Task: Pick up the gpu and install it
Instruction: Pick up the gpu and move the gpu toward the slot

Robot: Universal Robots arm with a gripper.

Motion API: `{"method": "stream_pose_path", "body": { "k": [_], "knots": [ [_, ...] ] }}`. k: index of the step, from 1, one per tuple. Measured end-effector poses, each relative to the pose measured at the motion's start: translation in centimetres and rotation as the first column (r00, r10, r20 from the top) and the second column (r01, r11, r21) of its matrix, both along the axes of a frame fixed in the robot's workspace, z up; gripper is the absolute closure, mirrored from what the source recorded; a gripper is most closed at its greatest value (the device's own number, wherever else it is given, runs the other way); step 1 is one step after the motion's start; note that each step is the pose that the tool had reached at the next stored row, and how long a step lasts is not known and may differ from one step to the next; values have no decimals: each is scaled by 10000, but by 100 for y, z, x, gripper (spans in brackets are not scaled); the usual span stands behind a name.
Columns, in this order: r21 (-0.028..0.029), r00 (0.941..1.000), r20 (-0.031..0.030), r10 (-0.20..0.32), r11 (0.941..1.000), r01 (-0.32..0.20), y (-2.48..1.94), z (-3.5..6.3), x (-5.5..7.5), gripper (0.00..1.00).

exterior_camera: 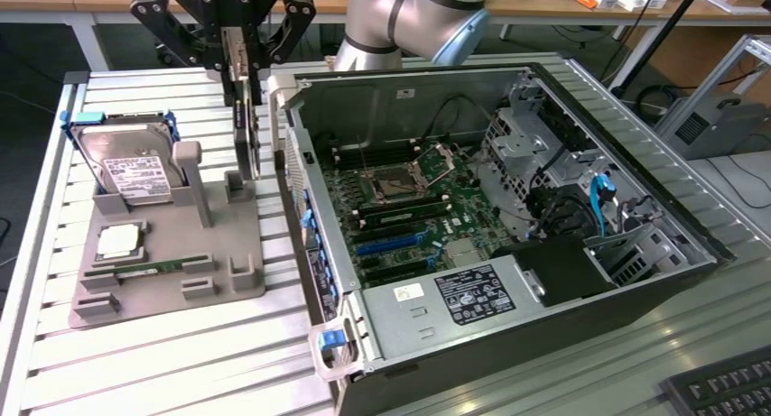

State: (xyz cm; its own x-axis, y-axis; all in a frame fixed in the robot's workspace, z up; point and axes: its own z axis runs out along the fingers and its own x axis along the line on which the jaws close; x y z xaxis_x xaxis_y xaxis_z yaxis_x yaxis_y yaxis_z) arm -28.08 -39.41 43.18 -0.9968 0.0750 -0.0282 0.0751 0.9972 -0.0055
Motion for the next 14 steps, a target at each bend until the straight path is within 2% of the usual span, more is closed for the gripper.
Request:
{"method": "stream_pose_path", "body": {
  "k": [14],
  "knots": [
    [-1,10000,-1,0,10000,0,0,0,42,73]
  ]
}}
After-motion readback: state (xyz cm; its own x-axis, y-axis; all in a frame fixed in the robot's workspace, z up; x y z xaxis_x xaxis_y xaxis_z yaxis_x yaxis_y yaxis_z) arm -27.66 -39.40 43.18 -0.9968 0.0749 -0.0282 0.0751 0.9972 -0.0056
